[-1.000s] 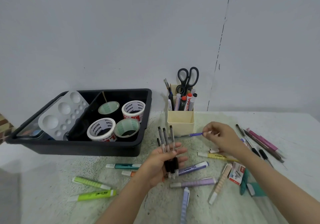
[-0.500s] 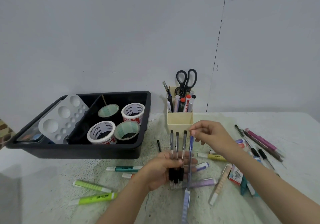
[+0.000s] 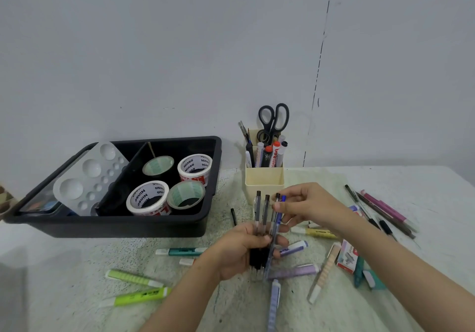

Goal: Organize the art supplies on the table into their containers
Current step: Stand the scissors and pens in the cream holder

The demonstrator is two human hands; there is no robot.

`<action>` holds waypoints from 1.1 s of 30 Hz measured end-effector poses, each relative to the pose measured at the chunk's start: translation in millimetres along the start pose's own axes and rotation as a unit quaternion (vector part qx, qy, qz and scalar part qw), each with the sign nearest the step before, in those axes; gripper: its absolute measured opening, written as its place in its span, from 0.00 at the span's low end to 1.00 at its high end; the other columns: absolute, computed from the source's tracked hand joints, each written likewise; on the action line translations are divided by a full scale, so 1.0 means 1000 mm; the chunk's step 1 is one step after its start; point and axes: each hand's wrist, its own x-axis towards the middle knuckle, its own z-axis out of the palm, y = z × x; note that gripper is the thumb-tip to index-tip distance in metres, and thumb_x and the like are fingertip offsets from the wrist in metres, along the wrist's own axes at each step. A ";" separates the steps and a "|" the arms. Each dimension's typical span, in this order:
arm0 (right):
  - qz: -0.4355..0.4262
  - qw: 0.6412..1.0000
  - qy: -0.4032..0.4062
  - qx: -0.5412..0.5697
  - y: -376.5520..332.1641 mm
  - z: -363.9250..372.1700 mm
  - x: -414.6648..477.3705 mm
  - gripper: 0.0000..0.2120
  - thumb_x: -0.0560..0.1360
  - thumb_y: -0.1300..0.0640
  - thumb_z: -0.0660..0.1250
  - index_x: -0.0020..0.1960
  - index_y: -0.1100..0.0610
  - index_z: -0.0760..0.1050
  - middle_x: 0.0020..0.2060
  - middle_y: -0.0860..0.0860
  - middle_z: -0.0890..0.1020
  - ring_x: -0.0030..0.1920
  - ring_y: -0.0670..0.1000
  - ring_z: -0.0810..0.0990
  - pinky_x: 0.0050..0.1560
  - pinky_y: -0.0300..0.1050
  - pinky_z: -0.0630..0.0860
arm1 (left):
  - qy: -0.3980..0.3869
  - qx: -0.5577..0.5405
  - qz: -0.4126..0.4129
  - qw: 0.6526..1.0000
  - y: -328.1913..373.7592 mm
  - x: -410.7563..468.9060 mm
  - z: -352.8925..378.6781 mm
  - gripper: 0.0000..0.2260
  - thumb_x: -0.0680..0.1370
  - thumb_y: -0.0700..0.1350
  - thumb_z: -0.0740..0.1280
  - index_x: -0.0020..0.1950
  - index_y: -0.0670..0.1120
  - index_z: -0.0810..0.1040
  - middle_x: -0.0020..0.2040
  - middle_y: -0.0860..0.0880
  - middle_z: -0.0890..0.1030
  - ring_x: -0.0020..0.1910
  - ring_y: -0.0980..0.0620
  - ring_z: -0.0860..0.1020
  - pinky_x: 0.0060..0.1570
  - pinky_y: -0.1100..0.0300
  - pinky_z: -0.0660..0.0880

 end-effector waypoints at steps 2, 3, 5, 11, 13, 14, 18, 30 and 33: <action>0.008 1.000 0.008 0.005 0.001 0.001 0.001 0.05 0.70 0.64 0.72 0.46 0.62 0.81 0.28 0.54 0.82 0.28 0.49 0.81 0.31 0.39 0.79 | 0.000 0.010 0.001 1.000 0.001 0.001 0.001 0.13 0.79 0.29 0.54 0.55 0.38 0.75 0.41 0.45 0.83 0.34 0.51 0.80 0.38 0.61 0.78; 0.010 1.000 0.014 0.012 0.002 0.002 0.001 0.04 0.71 0.64 0.72 0.45 0.62 0.81 0.28 0.54 0.82 0.27 0.49 0.81 0.31 0.39 0.79 | 0.001 0.011 0.003 1.000 0.002 0.001 0.001 0.12 0.79 0.29 0.54 0.54 0.39 0.75 0.41 0.44 0.84 0.34 0.51 0.81 0.37 0.60 0.78; 0.012 0.999 0.028 0.015 0.001 0.001 0.002 0.04 0.71 0.65 0.71 0.46 0.62 0.81 0.28 0.55 0.82 0.28 0.49 0.81 0.31 0.38 0.78 | 0.009 0.004 0.011 1.000 0.004 0.002 0.001 0.12 0.79 0.30 0.54 0.54 0.39 0.74 0.44 0.41 0.84 0.36 0.49 0.81 0.38 0.58 0.78; -0.007 0.997 0.071 -0.001 -0.018 -0.019 0.008 0.08 0.71 0.67 0.70 0.50 0.63 0.80 0.39 0.56 0.84 0.34 0.47 0.83 0.37 0.35 0.80 | 0.117 0.037 0.077 0.990 0.014 0.009 -0.008 0.14 0.80 0.34 0.56 0.59 0.44 0.77 0.54 0.46 0.83 0.53 0.47 0.81 0.50 0.55 0.79; -0.049 0.992 0.111 0.018 -0.031 -0.028 0.010 0.09 0.71 0.68 0.69 0.51 0.63 0.79 0.40 0.56 0.84 0.35 0.47 0.84 0.37 0.35 0.80 | 0.148 0.053 0.107 0.982 0.021 0.011 -0.014 0.13 0.80 0.34 0.57 0.57 0.44 0.78 0.54 0.47 0.83 0.55 0.49 0.80 0.52 0.55 0.78; -0.076 0.988 0.134 0.029 -0.036 -0.033 0.012 0.08 0.72 0.68 0.69 0.50 0.62 0.79 0.40 0.56 0.84 0.35 0.47 0.84 0.37 0.35 0.80 | 0.155 0.054 0.126 0.978 0.025 0.011 -0.015 0.13 0.80 0.34 0.56 0.57 0.44 0.78 0.54 0.47 0.83 0.55 0.49 0.80 0.52 0.56 0.77; -0.184 0.961 0.206 0.019 -0.048 -0.040 0.023 0.07 0.72 0.67 0.69 0.49 0.59 0.80 0.40 0.59 0.83 0.38 0.48 0.84 0.42 0.37 0.80 | 0.177 0.042 0.183 0.966 0.041 0.013 -0.017 0.13 0.80 0.34 0.56 0.58 0.43 0.77 0.55 0.48 0.83 0.55 0.52 0.80 0.54 0.59 0.76; -0.248 0.952 0.170 -0.062 -0.043 -0.037 0.052 0.10 0.72 0.69 0.69 0.47 0.55 0.80 0.40 0.55 0.84 0.40 0.47 0.83 0.46 0.38 0.80 | 0.170 0.025 0.215 0.961 0.055 0.020 -0.025 0.14 0.80 0.33 0.56 0.55 0.45 0.78 0.55 0.47 0.82 0.57 0.50 0.79 0.58 0.57 0.75; -0.261 0.947 0.181 -0.049 -0.046 -0.038 0.055 0.12 0.72 0.70 0.68 0.47 0.54 0.80 0.40 0.52 0.84 0.42 0.48 0.83 0.48 0.39 0.80 | 0.172 0.022 0.211 0.962 0.055 0.020 -0.026 0.14 0.80 0.33 0.55 0.56 0.46 0.78 0.54 0.47 0.82 0.56 0.51 0.80 0.55 0.59 0.76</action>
